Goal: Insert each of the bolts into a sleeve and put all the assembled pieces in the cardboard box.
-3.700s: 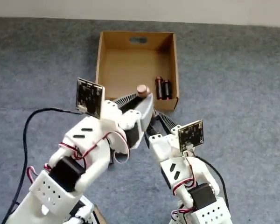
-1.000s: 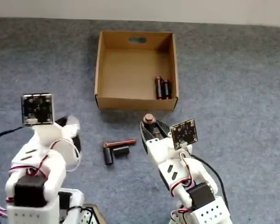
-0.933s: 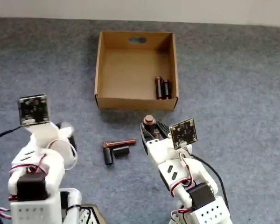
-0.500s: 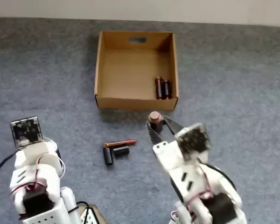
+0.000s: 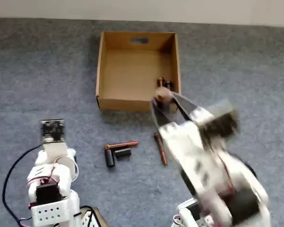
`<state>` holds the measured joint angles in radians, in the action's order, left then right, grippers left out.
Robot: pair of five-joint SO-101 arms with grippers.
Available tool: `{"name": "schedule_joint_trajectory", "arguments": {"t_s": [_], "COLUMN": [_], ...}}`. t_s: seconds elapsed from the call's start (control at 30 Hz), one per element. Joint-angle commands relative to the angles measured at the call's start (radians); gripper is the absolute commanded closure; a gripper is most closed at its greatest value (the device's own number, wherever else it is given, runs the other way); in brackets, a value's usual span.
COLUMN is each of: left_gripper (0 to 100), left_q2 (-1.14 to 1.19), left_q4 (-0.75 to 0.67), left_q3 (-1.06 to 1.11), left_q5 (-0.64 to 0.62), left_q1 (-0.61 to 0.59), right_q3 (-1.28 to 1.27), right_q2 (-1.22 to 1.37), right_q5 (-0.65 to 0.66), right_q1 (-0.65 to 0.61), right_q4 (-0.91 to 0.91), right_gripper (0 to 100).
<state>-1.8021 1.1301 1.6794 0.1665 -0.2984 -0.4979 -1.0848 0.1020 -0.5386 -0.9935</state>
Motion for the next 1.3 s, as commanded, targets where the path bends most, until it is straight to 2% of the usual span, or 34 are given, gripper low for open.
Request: {"name": "schedule_joint_trajectory", "arguments": {"t_s": [0.0, 0.1, 0.2, 0.53, 0.8, 1.27], "left_gripper": [99, 99, 99, 99, 99, 99], "left_q2": [-0.005, -0.005, -0.005, -0.005, -0.005, -0.005], "left_q4": [-0.018, -0.018, -0.018, -0.017, -0.017, -0.017], "left_q3": [0.018, 0.018, 0.018, 0.018, 0.018, 0.018], "left_q5": [0.063, 0.063, 0.064, 0.066, 0.066, 0.066], "left_q1": [0.025, 0.025, 0.025, 0.025, 0.025, 0.025], "right_q3": [0.119, 0.222, 0.348, 0.924, 1.349, 1.721], "right_q2": [0.251, 0.449, 0.634, 1.173, 1.520, 2.026], "right_q5": [-0.126, -0.209, -0.218, -0.219, -0.219, -0.221], "right_q1": [0.015, 0.027, 0.045, 0.131, 0.154, 0.157], "right_q4": [0.001, -0.001, -0.028, -0.371, -0.386, -0.378], "right_gripper": [98.9, 98.9, 98.9, 99.1, 99.1, 99.1]}}
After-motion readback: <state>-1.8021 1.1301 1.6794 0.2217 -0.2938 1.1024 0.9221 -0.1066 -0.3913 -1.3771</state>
